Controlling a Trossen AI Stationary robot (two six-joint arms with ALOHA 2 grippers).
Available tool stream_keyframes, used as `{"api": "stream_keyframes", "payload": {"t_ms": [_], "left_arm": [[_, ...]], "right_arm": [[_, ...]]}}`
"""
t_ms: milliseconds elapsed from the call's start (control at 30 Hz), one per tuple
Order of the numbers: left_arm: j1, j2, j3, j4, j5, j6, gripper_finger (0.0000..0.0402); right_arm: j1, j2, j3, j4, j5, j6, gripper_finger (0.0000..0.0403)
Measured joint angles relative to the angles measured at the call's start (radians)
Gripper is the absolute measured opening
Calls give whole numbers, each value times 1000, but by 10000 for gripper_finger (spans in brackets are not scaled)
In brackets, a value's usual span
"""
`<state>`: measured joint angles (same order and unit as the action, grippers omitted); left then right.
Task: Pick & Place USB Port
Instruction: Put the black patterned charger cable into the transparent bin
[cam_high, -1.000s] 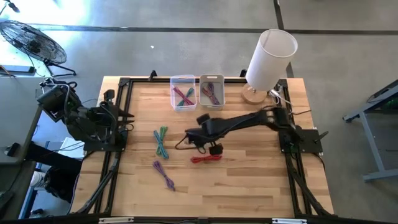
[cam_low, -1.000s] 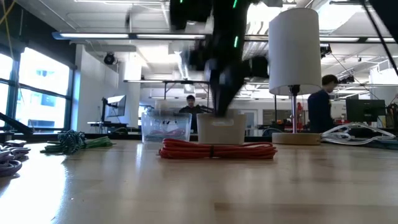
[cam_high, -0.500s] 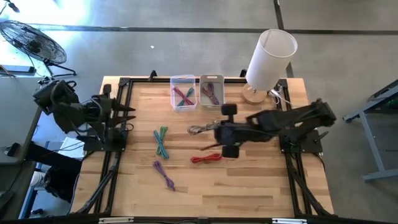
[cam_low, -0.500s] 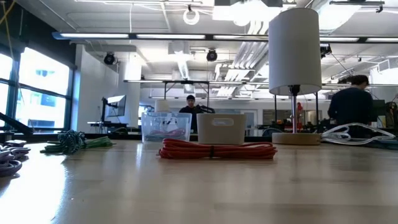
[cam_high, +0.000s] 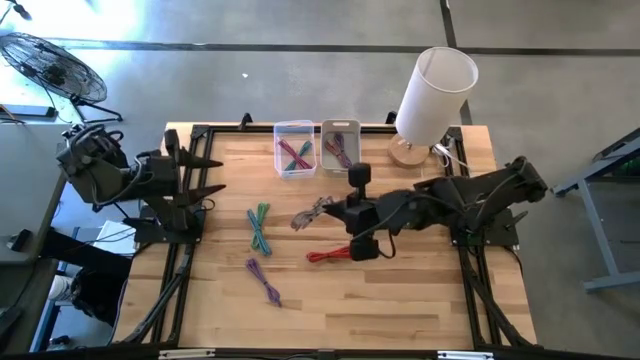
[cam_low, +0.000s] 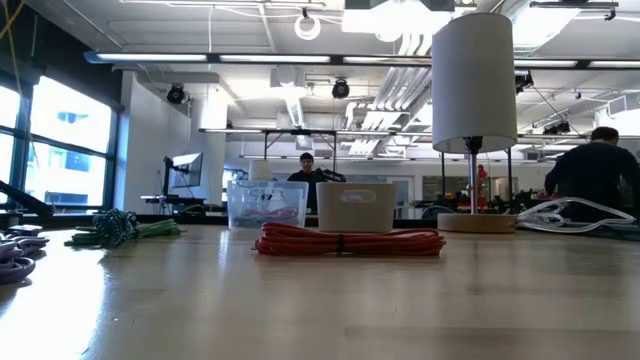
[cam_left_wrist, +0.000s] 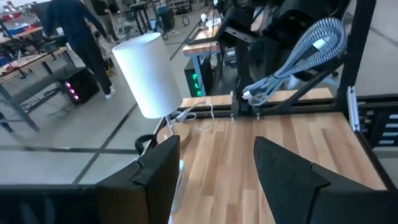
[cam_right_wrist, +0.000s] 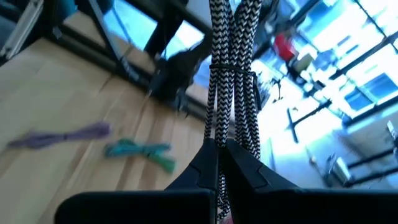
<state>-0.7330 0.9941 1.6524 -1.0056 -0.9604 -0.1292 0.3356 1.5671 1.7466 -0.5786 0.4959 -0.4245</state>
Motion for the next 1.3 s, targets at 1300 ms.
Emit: {"api": "stream_keyframes", "payload": {"t_ms": [1300], "left_arm": [[602, 314, 0, 626, 1118, 327, 163]], "right_arm": [[43, -53, 1, 121, -13, -100, 1]]}}
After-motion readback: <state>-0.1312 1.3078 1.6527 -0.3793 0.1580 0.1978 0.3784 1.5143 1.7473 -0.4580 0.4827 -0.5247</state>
